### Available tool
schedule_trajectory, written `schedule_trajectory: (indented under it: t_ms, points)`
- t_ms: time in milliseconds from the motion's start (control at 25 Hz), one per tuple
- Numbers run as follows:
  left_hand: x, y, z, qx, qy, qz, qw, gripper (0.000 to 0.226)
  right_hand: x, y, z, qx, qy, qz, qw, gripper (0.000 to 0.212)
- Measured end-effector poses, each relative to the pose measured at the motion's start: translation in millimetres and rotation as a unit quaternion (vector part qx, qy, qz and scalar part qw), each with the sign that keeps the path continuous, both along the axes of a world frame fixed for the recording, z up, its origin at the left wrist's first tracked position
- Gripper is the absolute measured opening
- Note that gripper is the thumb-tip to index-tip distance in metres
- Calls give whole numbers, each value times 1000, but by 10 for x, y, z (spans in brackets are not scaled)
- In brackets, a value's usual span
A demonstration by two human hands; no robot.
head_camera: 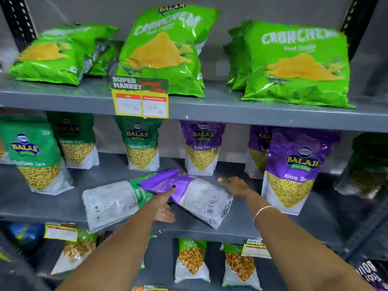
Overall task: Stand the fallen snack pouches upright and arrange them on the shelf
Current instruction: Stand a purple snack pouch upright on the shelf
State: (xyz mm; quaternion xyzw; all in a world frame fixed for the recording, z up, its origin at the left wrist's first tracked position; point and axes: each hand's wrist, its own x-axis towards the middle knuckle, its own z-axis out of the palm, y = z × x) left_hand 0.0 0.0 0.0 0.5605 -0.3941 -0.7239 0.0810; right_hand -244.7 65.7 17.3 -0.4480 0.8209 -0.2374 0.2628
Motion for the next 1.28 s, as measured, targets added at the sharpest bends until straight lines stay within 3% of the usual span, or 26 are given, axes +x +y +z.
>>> schedule_trajectory:
  t_ms: [160, 200, 280, 320, 560, 640, 800, 920, 1000, 1120, 1280]
  points:
    - [-262, 13, -82, 7, 111, 99, 989, 65, -120, -172, -155, 79, -120, 69, 987, 78]
    - [-286, 1, -116, 4, 115, 120, 986, 53, -130, -206, -158, 89, -144, 73, 983, 72]
    - [-272, -5, -124, -7, 107, 135, 985, 40, -143, -189, -122, 93, -180, 73, 976, 33]
    - [-260, -5, -80, -16, 110, 126, 986, 37, -151, -171, -95, 94, -185, 70, 976, 28]
    - [-176, -97, 354, -73, 98, 63, 991, 27, -45, 6, 159, 120, -164, 97, 974, 30]
    - [-180, -174, 564, -118, 97, 22, 988, 26, 18, 48, 216, 96, -152, 92, 979, 42]
    - [-364, -339, 796, -238, 90, -43, 966, 40, 137, 20, 57, -64, -142, 1, 988, 50]
    - [-537, -421, 760, -307, 88, -77, 944, 10, 191, -21, -149, -137, -111, -79, 981, 74]
    - [-608, -453, 686, -336, 91, -93, 933, 18, 203, -37, -270, -165, -106, -105, 975, 70]
    - [-625, -483, 639, -338, 98, -101, 930, 19, 208, -47, -314, -180, -109, -113, 971, 62]
    - [-574, -461, 573, -276, 64, -164, 945, 18, 217, -14, -283, -157, -96, -121, 975, 62]
